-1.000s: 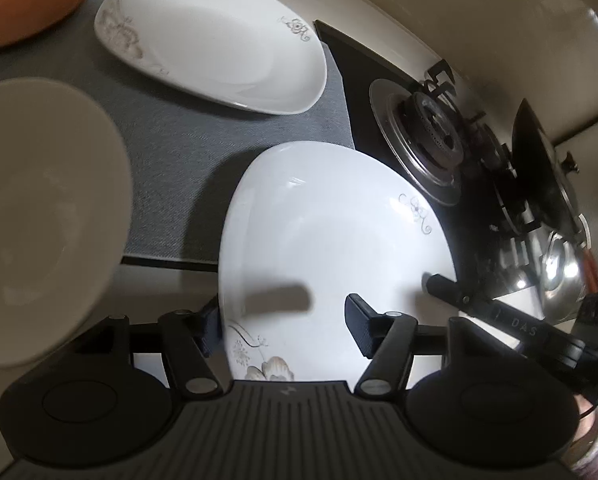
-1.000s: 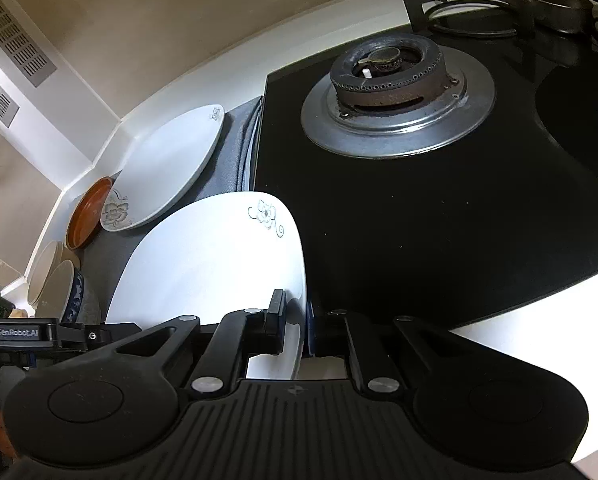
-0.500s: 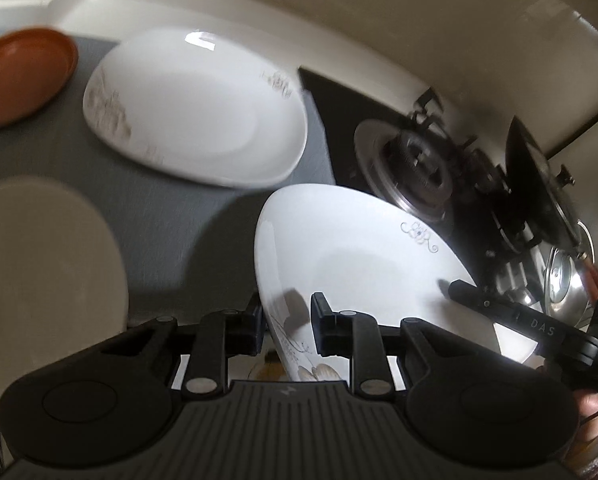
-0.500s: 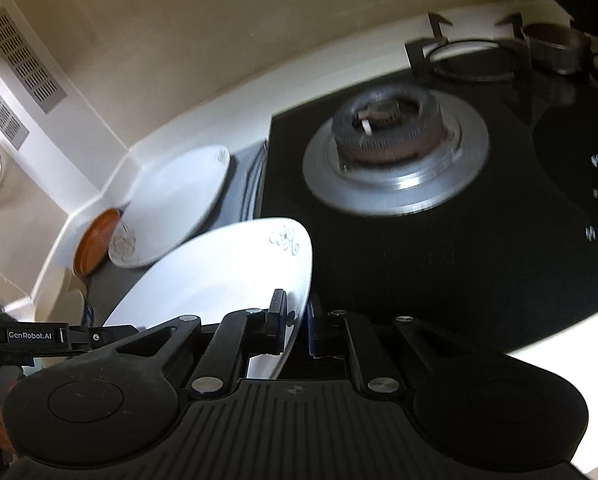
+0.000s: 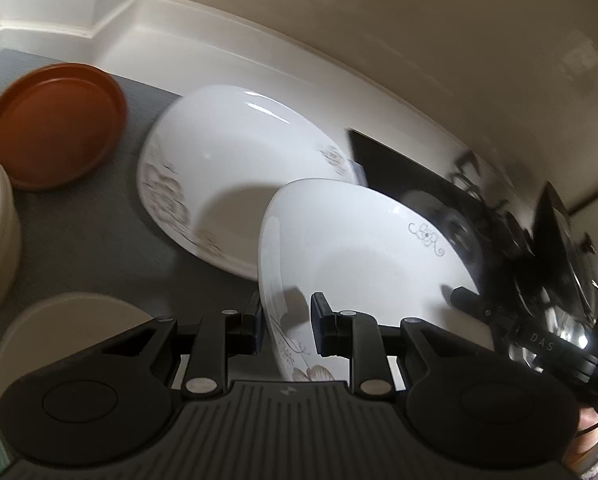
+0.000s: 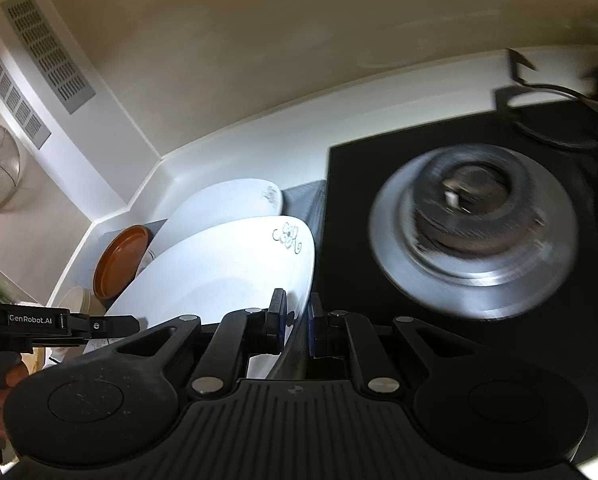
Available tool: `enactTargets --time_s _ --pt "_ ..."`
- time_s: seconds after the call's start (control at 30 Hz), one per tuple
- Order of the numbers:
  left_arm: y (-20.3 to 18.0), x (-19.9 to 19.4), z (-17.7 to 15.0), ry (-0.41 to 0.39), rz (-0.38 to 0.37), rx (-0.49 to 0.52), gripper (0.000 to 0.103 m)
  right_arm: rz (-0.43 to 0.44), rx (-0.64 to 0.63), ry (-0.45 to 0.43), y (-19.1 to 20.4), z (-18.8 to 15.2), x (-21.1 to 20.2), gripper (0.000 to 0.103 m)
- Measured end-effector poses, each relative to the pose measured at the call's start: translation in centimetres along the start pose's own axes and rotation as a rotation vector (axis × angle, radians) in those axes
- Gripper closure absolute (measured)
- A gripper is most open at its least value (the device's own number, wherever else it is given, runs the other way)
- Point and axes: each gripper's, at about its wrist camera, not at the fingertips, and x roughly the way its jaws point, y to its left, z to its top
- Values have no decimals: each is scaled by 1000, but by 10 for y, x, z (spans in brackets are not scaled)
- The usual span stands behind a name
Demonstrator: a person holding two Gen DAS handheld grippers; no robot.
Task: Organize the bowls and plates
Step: 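Lift the plate with both grippers and lower it onto the other white plate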
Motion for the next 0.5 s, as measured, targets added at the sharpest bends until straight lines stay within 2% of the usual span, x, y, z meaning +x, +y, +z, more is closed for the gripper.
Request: enactTargets --time_s 0.23,0.5 --pt "30 7 28 9 73 -52 77 37 -46 41 20 23 47 92" --pt "46 17 43 35 124 -66 77 42 -44 78 34 29 83 92"
